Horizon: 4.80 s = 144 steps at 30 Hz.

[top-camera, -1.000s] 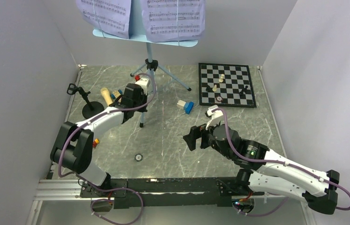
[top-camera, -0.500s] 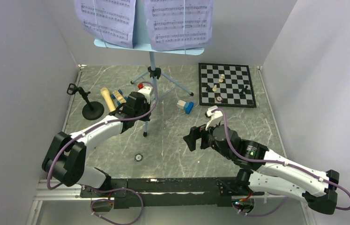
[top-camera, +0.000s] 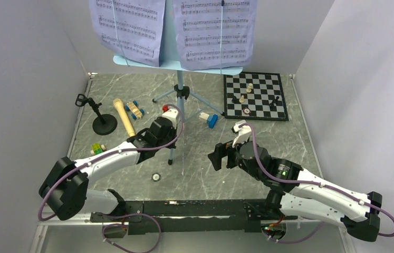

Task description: Pack up the instrument practice props

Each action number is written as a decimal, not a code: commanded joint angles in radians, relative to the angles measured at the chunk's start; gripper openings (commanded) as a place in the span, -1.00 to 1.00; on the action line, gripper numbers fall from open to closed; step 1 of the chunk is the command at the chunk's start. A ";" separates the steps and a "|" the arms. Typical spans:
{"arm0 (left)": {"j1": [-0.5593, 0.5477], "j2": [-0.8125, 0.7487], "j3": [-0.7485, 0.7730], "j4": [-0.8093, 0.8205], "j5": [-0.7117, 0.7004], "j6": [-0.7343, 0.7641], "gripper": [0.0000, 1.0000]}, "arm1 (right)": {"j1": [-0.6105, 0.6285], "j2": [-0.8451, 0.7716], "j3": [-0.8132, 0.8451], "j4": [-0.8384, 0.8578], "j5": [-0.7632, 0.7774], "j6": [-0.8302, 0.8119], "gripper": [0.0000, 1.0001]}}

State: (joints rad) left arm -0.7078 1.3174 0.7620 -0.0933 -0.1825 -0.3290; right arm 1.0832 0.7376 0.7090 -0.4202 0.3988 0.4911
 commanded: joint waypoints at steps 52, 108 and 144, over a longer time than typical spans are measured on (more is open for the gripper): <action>-0.315 -0.241 0.019 -0.178 -0.353 -0.277 0.40 | 0.001 -0.080 0.198 -0.175 0.168 -0.002 1.00; -0.315 -0.570 0.076 0.095 -0.048 0.115 0.72 | -0.197 0.373 1.135 0.416 0.605 -0.924 1.00; -0.315 -0.538 0.380 0.048 0.173 0.140 0.73 | -1.232 0.174 0.284 1.177 -1.097 0.551 0.99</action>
State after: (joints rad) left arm -1.0187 0.7372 1.0576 -0.0727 -0.0738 -0.2153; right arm -0.1783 0.9421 1.0012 0.6666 -0.6323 1.0302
